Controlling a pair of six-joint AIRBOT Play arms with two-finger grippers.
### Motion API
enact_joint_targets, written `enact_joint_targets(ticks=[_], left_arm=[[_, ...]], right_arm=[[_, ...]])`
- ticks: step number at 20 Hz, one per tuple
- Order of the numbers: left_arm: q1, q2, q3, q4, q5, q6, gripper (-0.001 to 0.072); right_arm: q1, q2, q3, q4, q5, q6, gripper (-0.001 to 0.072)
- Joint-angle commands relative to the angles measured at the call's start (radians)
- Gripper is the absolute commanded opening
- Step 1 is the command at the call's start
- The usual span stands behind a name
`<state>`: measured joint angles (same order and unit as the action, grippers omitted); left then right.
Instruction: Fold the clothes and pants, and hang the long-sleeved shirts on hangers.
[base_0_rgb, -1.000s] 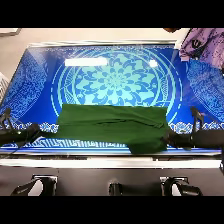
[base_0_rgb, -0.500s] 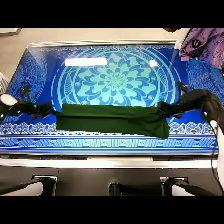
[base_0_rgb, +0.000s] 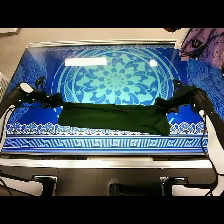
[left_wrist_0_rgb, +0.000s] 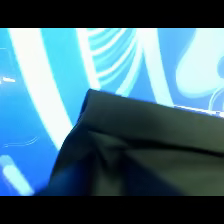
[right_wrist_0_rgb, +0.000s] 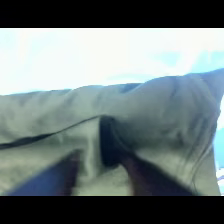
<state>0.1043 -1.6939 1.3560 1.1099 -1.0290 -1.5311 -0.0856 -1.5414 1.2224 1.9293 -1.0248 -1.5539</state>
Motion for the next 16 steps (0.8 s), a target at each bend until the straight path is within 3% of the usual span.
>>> enact_joint_targets(ticks=[1,3,4,7,11,16], left_arm=[[-0.006,-0.020,0.033,-0.001,-0.011,-0.056,0.0447],[0.015,0.000,0.053,0.002,-0.053,-0.055,0.0478],[0.028,0.013,0.062,0.006,-0.076,-0.056,0.0478],[0.052,0.054,0.068,0.034,-0.117,-0.055,0.0483],[0.063,0.072,0.068,0.054,-0.151,-0.056,0.0483],[0.063,0.072,0.068,0.054,-0.161,-0.056,0.0483]], right_arm=[[-0.035,-0.012,0.064,0.032,-0.105,-0.013,0.0449],[-0.121,-0.005,0.136,0.068,-0.223,-0.073,0.0550],[-0.177,0.002,0.142,0.089,-0.256,-0.088,0.0553],[-0.346,0.000,0.105,0.161,-0.311,-0.179,0.0664],[-0.458,-0.039,0.010,0.266,-0.325,-0.298,0.0683],[-0.457,-0.159,-0.032,0.361,-0.343,-0.378,0.0685]])
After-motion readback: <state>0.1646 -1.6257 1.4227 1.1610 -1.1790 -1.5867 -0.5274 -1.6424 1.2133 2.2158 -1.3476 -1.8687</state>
